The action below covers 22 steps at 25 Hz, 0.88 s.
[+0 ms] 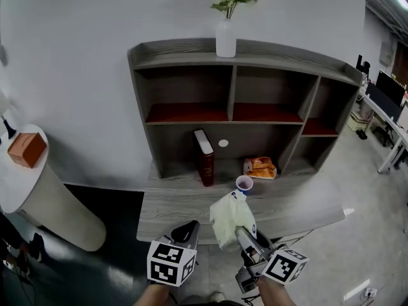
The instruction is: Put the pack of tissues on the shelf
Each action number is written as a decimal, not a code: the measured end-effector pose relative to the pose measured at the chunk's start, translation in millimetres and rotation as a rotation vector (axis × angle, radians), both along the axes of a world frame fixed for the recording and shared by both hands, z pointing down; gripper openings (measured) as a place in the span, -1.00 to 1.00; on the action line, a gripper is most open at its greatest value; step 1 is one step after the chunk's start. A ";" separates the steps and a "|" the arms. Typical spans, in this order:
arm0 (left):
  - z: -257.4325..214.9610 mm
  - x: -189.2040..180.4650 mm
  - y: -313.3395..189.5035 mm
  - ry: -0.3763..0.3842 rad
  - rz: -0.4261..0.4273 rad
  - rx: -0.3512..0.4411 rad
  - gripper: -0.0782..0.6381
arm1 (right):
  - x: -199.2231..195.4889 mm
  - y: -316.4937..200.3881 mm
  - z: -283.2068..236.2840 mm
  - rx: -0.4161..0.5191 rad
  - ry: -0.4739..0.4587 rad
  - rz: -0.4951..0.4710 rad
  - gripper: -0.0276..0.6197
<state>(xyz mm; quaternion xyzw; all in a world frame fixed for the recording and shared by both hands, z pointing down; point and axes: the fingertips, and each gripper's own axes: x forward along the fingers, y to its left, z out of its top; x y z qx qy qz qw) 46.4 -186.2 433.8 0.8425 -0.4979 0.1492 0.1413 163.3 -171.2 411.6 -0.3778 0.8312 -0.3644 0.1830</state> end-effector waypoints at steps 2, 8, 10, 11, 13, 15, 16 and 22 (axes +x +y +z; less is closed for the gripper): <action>-2.4 0.5 -3.3 -0.005 -0.018 0.006 -0.79 | 3.3 -8.3 -2.7 0.011 -0.001 -0.018 -0.45; -10.8 -12.1 -14.6 -0.002 -0.075 0.017 -0.79 | -8.7 -29.8 -10.1 0.030 -0.019 -0.078 -0.45; -18.3 -18.2 -20.5 0.009 -0.087 0.029 -0.79 | -16.1 -35.9 -15.3 0.037 -0.017 -0.097 -0.45; -22.6 -21.5 -24.5 0.010 -0.090 0.039 -0.79 | -20.0 -39.7 -18.8 0.041 -0.019 -0.105 -0.45; -30.1 -29.5 -33.3 0.009 -0.096 0.056 -0.79 | -28.0 -47.6 -25.9 0.052 -0.025 -0.117 -0.45; -36.4 -38.8 -45.1 0.014 -0.102 0.071 -0.79 | -36.8 -57.3 -35.3 0.065 -0.032 -0.127 -0.45; -39.3 -43.5 -52.2 0.017 -0.104 0.077 -0.79 | -41.3 -63.5 -40.8 0.073 -0.037 -0.130 -0.45; -66.1 -73.2 -95.2 0.007 -0.075 0.111 -0.79 | -77.3 -106.7 -80.0 0.135 -0.058 -0.136 -0.45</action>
